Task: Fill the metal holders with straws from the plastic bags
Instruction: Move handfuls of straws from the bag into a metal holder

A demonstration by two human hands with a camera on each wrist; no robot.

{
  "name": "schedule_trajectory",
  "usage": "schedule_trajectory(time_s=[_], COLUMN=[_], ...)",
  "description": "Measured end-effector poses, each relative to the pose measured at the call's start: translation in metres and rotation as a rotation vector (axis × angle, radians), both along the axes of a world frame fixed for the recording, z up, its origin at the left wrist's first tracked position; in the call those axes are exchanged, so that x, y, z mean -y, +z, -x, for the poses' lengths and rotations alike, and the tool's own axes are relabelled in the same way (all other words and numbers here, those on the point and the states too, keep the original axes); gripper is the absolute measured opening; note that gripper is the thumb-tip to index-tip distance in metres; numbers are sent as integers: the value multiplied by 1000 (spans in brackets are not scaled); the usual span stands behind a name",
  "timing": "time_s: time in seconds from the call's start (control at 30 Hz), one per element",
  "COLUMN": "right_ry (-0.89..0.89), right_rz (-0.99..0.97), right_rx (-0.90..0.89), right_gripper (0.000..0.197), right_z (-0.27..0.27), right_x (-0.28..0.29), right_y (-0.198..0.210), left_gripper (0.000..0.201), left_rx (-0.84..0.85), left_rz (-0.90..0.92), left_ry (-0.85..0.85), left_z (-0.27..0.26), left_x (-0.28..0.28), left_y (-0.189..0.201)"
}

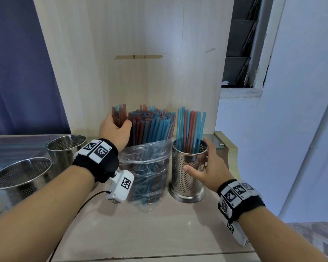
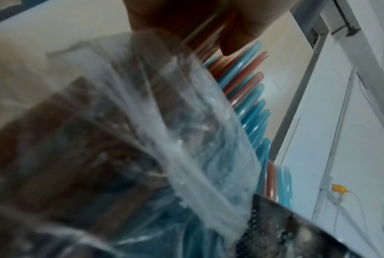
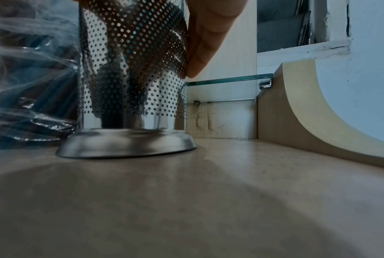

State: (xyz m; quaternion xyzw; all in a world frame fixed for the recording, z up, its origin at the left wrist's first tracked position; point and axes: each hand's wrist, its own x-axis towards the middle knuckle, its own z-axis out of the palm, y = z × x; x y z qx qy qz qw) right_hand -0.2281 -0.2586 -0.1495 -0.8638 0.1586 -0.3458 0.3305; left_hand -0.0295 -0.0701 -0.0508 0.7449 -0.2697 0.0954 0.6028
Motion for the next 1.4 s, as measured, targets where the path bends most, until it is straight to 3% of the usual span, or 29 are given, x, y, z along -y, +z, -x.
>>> schedule_trajectory(time_s=[0.3,0.43,0.53,0.73,0.93,1.1,1.2,1.4], right_ry=[3,3,4,5,7,-3,-2,-18], right_rz=[-16,-34,-42,-41,-41,-36,-34,-17], right_rx=[-8,4,2,-5,-2,-3,-1,2], right_gripper=[100,100,99,101,102,101,101,99], right_z=[0,0,-1,0,1,1,1,1], right_x=[0,1,1,0,-2,-2,-2,-1], right_y=[0,-1,-1,-1,0,1,1,-1], left_gripper=[15,23,7,11,9,21,25,16], left_rx=[56,52,101,216,337,233,156,82], left_rz=[108,255,402,617,664,839,712,136], left_ry=[-5,-43,-74,-166,-223,-361,-480,-438], left_z=[-16,-19,-13,6,23,48,64,76], left_x=[0,-7,-20,-48,-58,-67,-57,-27], left_y=[38,66,90,127,135,134,110,14])
